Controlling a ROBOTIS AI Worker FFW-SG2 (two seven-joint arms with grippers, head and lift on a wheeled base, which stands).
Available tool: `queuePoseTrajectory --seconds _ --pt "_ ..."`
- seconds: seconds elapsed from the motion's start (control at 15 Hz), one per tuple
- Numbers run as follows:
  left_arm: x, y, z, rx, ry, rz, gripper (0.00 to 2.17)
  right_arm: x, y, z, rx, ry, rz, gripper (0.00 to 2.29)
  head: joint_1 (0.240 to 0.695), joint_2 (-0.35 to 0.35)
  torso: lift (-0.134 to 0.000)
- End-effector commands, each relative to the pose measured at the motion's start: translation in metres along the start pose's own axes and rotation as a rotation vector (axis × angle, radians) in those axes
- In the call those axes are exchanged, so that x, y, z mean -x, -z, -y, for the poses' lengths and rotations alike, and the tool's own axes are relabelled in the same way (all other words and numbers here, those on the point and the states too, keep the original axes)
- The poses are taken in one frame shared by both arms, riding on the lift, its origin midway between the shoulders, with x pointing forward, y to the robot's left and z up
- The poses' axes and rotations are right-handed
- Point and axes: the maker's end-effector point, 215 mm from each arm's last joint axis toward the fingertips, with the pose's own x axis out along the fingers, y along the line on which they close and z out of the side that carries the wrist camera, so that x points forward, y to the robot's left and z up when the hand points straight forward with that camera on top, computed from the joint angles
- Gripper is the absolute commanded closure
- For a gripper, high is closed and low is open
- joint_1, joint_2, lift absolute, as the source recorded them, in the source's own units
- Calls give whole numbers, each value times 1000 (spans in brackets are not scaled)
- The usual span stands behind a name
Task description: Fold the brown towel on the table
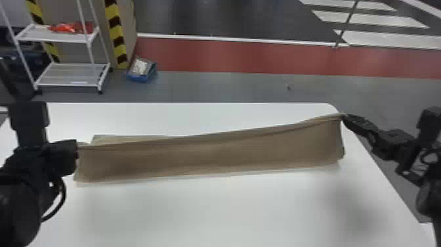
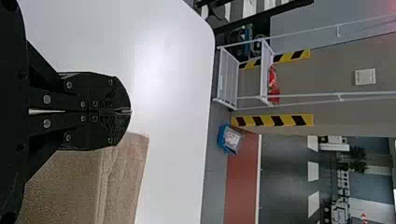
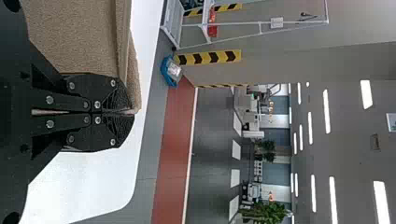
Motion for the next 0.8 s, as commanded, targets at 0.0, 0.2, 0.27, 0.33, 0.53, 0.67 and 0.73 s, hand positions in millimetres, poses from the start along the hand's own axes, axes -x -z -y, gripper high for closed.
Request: queuePoseTrajectory --seconds 0.0,0.2,0.27,0.33,0.53,0.67,0.73 --pt "-17 0 25 -39 22 -24 1757 -3 12 3 -2 6 -20 1588 695 -131 -118" --pt "-11 -3 25 -44 22 -11 1764 5 11 6 -16 16 10 1588 695 -153 -118" --pt "2 -13 19 -31 22 23 1771 15 12 6 -13 21 15 1588 695 -155 -118" --pt "18 -19 10 -22 17 42 1771 26 7 6 -11 23 21 1588 695 -157 -118" --pt "70 -1 -24 -8 -1 -16 1771 67 5 -1 -17 20 30 1588 695 -163 -118" --pt "101 30 -43 -26 -27 -106 1771 98 16 -13 -68 4 14 1588 695 -164 -118" --pt "112 38 -48 -33 -30 -127 1771 110 15 -21 -63 -6 24 1588 695 -164 -118"
